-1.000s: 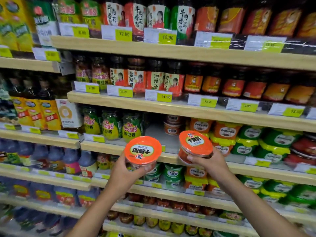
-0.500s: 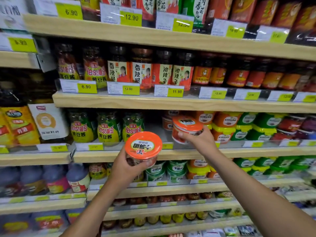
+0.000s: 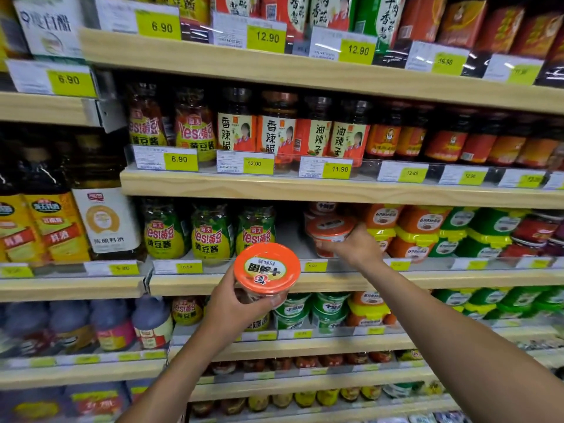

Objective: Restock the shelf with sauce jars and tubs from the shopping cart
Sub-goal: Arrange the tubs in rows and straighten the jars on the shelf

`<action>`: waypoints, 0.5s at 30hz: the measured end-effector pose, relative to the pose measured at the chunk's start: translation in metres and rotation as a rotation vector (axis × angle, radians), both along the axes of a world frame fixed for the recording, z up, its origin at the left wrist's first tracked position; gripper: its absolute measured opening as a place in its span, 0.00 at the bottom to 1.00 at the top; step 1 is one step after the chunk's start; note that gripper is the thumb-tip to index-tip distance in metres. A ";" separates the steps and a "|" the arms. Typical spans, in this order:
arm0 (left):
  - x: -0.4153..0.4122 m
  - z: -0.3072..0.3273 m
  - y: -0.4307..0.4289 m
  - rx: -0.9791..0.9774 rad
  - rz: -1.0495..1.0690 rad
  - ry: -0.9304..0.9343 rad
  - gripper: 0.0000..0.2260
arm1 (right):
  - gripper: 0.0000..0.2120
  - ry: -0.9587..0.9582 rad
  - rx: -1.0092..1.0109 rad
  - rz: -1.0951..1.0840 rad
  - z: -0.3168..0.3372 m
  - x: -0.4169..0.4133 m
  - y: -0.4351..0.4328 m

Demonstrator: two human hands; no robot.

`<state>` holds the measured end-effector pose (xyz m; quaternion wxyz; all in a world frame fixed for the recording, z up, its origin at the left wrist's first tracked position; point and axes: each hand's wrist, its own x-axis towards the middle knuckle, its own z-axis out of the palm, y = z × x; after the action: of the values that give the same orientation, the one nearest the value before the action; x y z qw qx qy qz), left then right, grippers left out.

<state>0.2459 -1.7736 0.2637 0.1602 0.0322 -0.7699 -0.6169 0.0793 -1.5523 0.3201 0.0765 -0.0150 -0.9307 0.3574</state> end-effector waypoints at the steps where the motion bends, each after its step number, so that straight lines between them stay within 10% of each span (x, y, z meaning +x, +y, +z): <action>1: 0.001 0.000 -0.001 -0.003 0.002 0.000 0.31 | 0.49 -0.007 0.013 -0.002 -0.001 0.000 -0.001; 15: -0.010 0.003 0.008 -0.007 -0.028 -0.015 0.30 | 0.53 -0.073 0.151 -0.039 -0.012 0.001 0.003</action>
<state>0.2359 -1.7652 0.2670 0.1459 0.0254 -0.7735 -0.6162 0.0799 -1.5495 0.3085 0.0505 -0.0404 -0.9567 0.2839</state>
